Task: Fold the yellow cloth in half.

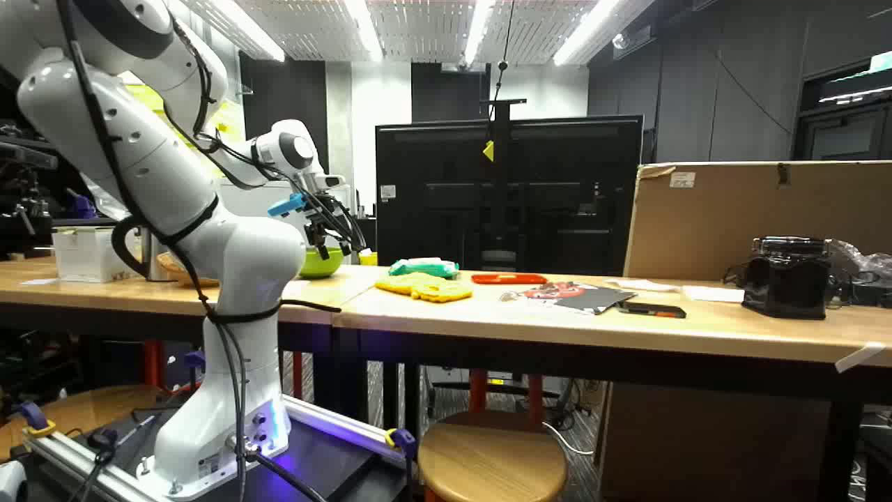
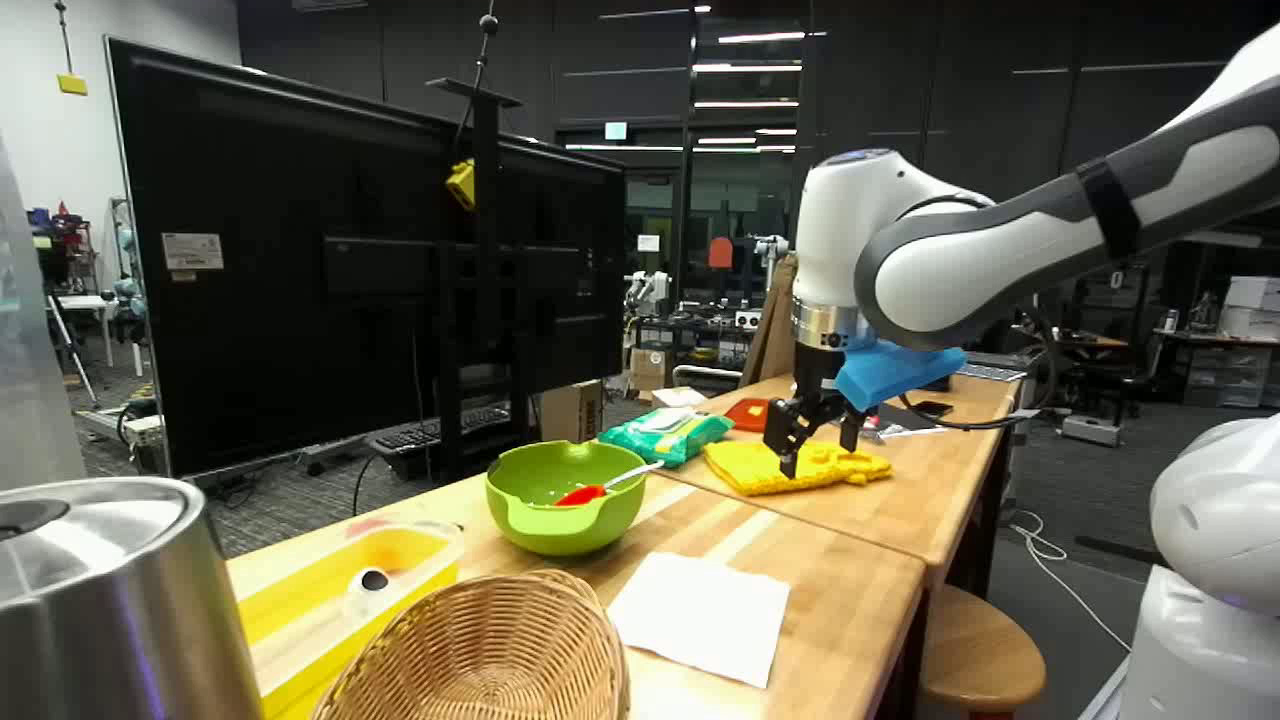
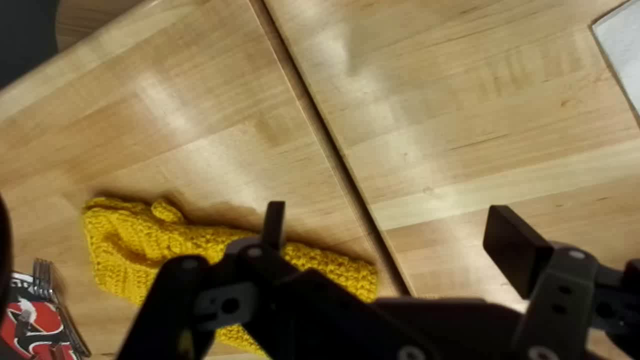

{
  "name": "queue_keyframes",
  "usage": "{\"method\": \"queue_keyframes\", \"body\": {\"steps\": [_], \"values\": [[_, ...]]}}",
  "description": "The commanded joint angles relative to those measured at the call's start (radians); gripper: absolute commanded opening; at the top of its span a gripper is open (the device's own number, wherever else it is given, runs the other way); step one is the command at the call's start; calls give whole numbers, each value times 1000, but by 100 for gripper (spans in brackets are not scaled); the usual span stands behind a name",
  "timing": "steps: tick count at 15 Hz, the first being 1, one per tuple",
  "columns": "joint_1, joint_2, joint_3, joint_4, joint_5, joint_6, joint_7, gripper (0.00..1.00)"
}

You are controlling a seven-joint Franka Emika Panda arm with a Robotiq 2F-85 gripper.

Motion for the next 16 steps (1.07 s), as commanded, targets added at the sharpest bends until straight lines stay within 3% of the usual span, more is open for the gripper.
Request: {"method": "queue_keyframes", "body": {"steps": [1,11,16], "values": [[19,6,-19,2,-17,-3,13,100],[29,19,-27,8,-46,21,-42,100],[60,17,-128,-15,-69,107,-221,100]]}}
